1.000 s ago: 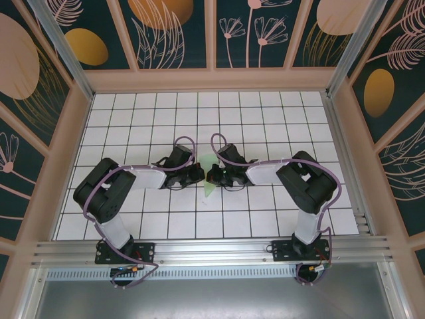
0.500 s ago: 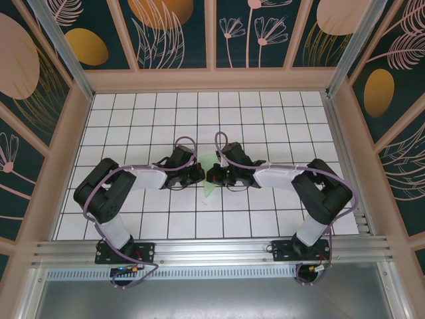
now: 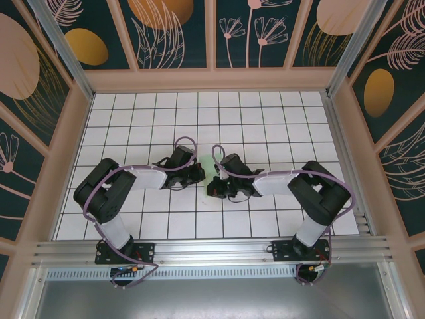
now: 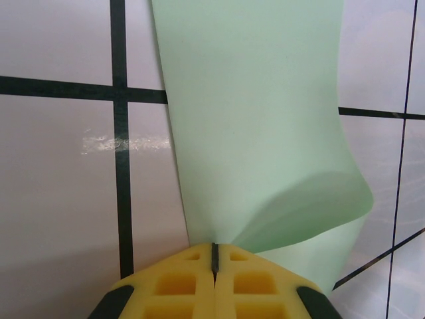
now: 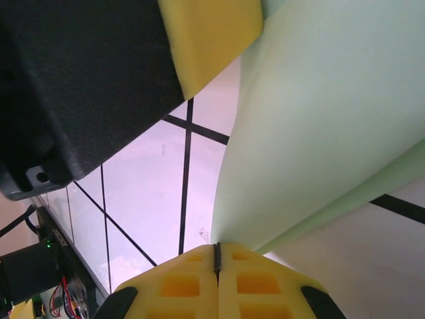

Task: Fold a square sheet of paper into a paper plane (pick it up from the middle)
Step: Third fold the triangle at the center of the table.

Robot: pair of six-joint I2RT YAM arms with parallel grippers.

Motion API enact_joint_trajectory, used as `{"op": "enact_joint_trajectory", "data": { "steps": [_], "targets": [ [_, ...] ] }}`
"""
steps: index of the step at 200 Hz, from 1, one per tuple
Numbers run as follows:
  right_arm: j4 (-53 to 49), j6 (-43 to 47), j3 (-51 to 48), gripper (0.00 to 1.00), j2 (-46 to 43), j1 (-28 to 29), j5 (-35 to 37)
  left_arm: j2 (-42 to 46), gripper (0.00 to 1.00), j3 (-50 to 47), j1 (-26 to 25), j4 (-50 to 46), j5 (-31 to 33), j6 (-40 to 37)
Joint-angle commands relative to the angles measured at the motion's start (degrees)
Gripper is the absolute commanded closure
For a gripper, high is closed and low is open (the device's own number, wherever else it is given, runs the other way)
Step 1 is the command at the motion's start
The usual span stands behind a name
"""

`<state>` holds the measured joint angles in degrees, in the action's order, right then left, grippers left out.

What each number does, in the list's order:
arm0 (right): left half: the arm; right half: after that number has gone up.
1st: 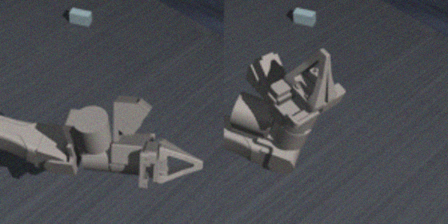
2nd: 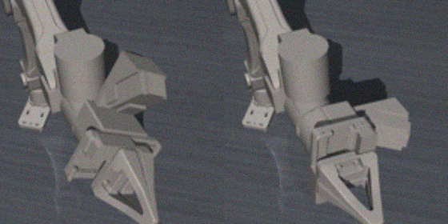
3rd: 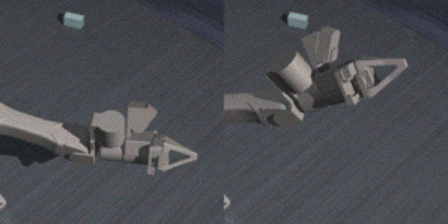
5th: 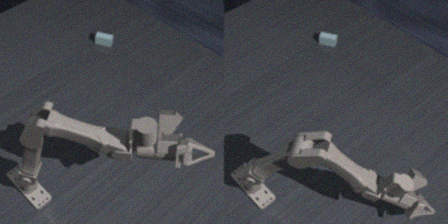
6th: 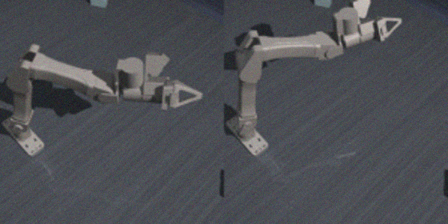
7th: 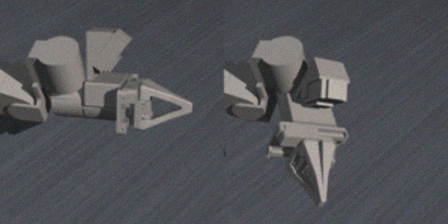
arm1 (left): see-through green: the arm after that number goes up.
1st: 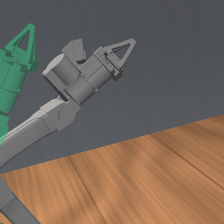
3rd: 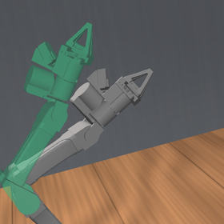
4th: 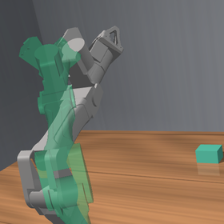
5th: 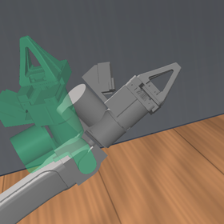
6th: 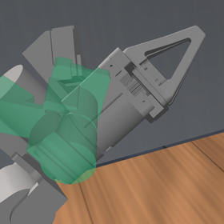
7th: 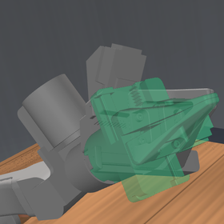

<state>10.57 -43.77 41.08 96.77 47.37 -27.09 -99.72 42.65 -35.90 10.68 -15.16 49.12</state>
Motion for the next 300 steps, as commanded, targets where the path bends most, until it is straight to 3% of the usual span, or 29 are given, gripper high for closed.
{"op": "enact_joint_trajectory", "data": {
  "steps": [1, 86, 172, 300],
  "targets": [
    [2.42, 0.04, -0.74, 0.96, 1.45, 0.35, -0.73, -2.67, 1.0, -1.69, -0.1, -3.73, 4.33, -0.98],
    [1.64, 1.4, -0.07, 0.95, -1.65, 0.94, 0.12, -2.67, 1.0, -1.62, -0.27, -3.73, 4.26, -0.88],
    [-1.8, 1.22, 0.76, 0.96, 1.26, 1.44, 3.86, -2.82, 1.0, -1.52, -0.22, -3.91, 4.62, -0.9],
    [-5.09, 1.36, 1.09, 0.96, 2.87, 1.54, 3.54, -2.88, 1.0, -1.25, -0.28, -4.13, 4.88, -0.96]
  ]
}}
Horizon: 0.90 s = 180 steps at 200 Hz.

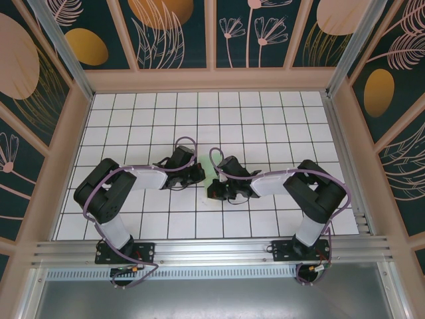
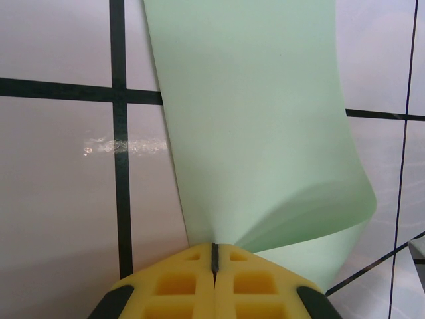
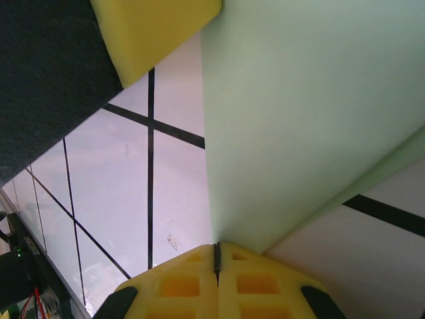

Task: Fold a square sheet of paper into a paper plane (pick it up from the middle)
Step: Third fold the triangle at the center of the table.

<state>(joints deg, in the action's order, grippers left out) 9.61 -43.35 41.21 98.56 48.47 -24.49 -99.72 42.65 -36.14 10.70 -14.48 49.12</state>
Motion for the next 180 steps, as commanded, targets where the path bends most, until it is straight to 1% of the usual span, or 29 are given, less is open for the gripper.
{"op": "enact_joint_trajectory", "data": {
  "steps": [1, 42, 75, 140, 159, 180],
  "targets": [
    [-4.14, 1.01, 1.01, 0.96, 0.96, 0.42, 0.94, -2.95, 1.0, -1.25, -0.01, -4.18, 4.2, -0.96],
    [-4.56, 2.43, 3.52, 0.96, -4.75, 0.4, 1.11, -2.74, 1.0, -1.32, -0.04, -4.33, 4.29, -1.05],
    [-4.7, 2.91, 4.27, 0.96, -1.92, 0.99, 0.06, -2.76, 1.0, -1.2, 0.01, -4.28, 4.3, -0.9],
    [-5.02, 1.68, 3.28, 0.96, 2.84, 1.98, 0.93, -2.71, 1.0, -1.26, 0.01, -4.38, 4.33, -0.96],
    [-5.43, 1.77, 3.35, 0.96, 1.74, 1.94, 0.94, -2.79, 1.0, -1.21, -0.05, -4.33, 4.38, -0.95],
    [-5.66, 2.15, 4.33, 0.96, -2.4, 1.58, 2.11, -2.85, 1.0, -1.26, -0.06, -4.28, 4.37, -0.96]
  ]
}}
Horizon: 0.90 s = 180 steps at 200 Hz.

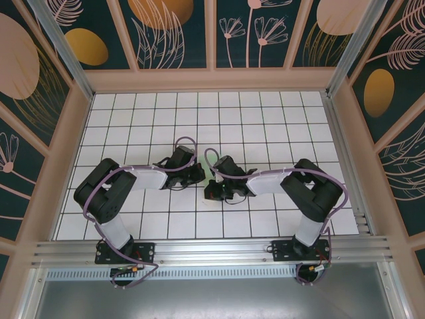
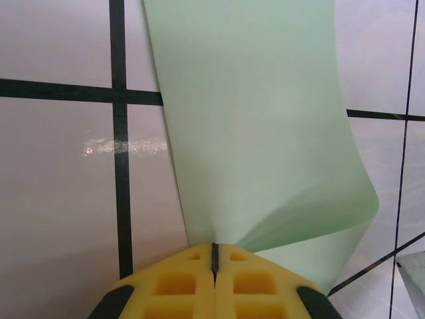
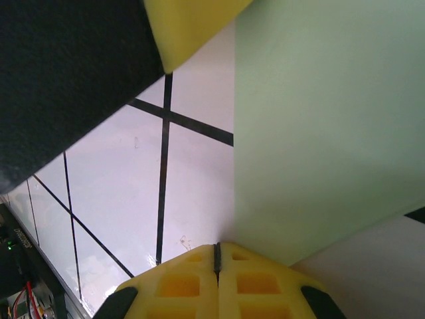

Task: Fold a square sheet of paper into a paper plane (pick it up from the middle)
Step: Third fold the triangle at the center of the table.

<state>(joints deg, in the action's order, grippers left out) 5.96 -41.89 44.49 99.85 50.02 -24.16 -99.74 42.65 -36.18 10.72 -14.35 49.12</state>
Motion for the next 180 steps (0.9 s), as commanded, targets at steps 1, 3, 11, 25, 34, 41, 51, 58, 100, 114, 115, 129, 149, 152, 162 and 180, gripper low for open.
{"op": "enact_joint_trajectory", "data": {
  "steps": [1, 3, 11, 25, 34, 41, 51, 58, 100, 114, 115, 129, 149, 152, 162, 180],
  "targets": [
    [-2.05, 0.72, 1.09, 0.96, -3.96, 0.01, 1.9, -2.82, 1.0, -1.26, 0.02, -4.3, 4.28, -0.96],
    [-2.08, 0.75, 1.18, 0.96, -4.45, -0.07, 2.14, -2.71, 1.0, -1.21, 0.01, -4.3, 4.25, -0.96],
    [-2.18, 1.06, 1.51, 0.96, -6.03, -0.47, 3.09, -2.74, 1.0, -1.25, 0.04, -4.3, 4.24, -0.95],
    [-2.04, 1.3, 1.62, 0.96, -7.67, -1.45, 4.57, -2.69, 1.0, -1.17, 0.0, -4.43, 4.16, -0.95],
    [-2.17, 1.42, 1.79, 0.97, -7.51, -2.28, 5.0, -2.74, 1.0, -1.08, 0.06, -4.52, 4.15, -0.89],
    [-2.08, 1.65, 1.98, 0.97, -6.92, -2.93, 4.85, -2.73, 1.0, -1.04, 0.0, -4.57, 4.15, -0.96],
    [-2.11, 1.9, 2.31, 0.97, -5.52, -3.67, 4.76, -2.71, 1.0, -0.98, 0.05, -4.58, 4.15, -1.04],
    [-2.18, 1.94, 2.6, 0.98, -4.51, -3.96, 4.69, -2.65, 1.0, -0.97, 0.04, -4.6, 4.2, -0.98],
    [-2.44, 1.92, 3.03, 0.98, -0.51, -4.55, 6.03, -2.65, 1.0, -0.99, 0.01, -4.31, 4.07, -0.94],
    [-2.53, 1.1, 2.03, 0.99, 0.09, -4.92, 6.62, -2.65, 1.0, -0.91, 0.04, -4.3, 4.07, -1.04],
    [-2.48, 1.02, 2.02, 0.98, 0.09, -4.97, 6.65, -2.65, 1.0, -0.91, 0.05, -4.3, 4.07, -1.04],
    [-2.53, 0.06, 0.64, 0.99, 0.34, -5.28, 7.02, -2.73, 1.0, -0.9, 0.02, -4.32, 3.93, -1.05],
    [-2.56, -0.99, -0.46, 0.99, -0.07, -5.55, 6.86, -2.74, 1.0, -0.91, 0.02, -4.22, 3.95, -1.17],
    [-2.64, -1.03, -0.4, 0.99, -0.24, -5.48, 6.74, -2.74, 1.0, -0.89, 0.04, -4.22, 3.9, -1.17],
    [-3.01, -0.98, 0.33, 0.99, -1.04, -5.69, 6.26, -2.78, 1.0, -0.9, 0.0, -4.22, 3.89, -1.29],
    [-3.79, -0.33, 2.44, 0.99, -3.15, -5.79, 6.31, -3.0, 1.0, -0.77, 0.04, -4.26, 3.8, -1.29]
  ]
}}
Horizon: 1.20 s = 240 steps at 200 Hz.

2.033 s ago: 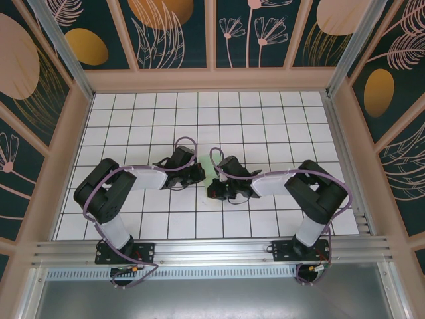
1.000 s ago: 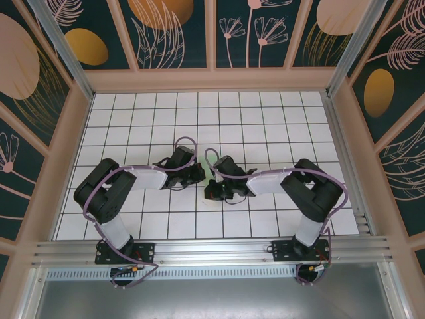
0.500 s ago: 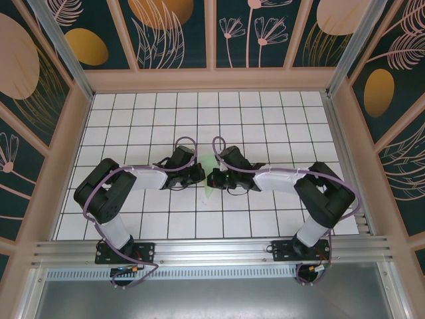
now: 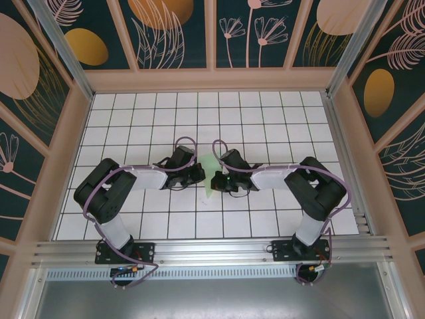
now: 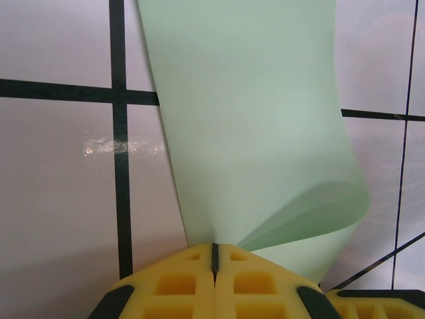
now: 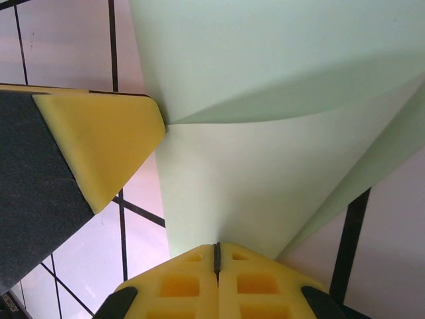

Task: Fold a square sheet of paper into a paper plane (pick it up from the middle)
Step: Third fold the triangle at the center of the table.

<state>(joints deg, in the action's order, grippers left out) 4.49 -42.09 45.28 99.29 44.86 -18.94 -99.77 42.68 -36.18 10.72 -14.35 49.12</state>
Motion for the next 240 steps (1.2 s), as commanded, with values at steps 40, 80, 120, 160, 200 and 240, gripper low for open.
{"op": "enact_joint_trajectory", "data": {
  "steps": [40, 80, 120, 160, 200, 240],
  "targets": [
    [-3.91, 1.32, 4.27, 0.98, -2.48, -2.39, 2.09, -2.93, 1.0, -0.56, 0.01, -4.41, 3.71, -1.44],
    [-2.29, 1.2, 2.55, 0.98, 0.2, -3.64, 2.15, -3.15, 1.0, -0.32, 0.02, -4.62, 3.8, -1.51],
    [-2.33, 0.25, 1.04, 0.99, 1.65, -3.82, 3.52, -2.76, 1.0, -0.31, 0.01, -4.84, 3.82, -1.66],
    [-2.28, -1.28, -0.73, 0.99, 1.79, -3.9, 4.61, -2.32, 1.0, 0.31, 0.05, -5.05, 3.8, -1.92],
    [-1.43, -3.24, -1.59, 0.99, 1.65, -3.9, 4.28, 2.61, 0.97, 1.05, 0.05, -3.66, 2.09, -1.9],
    [-1.08, -5.73, -1.79, 0.99, 0.66, -3.82, 3.83, 10.49, 0.84, -3.04, -0.13, 1.34, -1.86, 1.97]
  ]
}}
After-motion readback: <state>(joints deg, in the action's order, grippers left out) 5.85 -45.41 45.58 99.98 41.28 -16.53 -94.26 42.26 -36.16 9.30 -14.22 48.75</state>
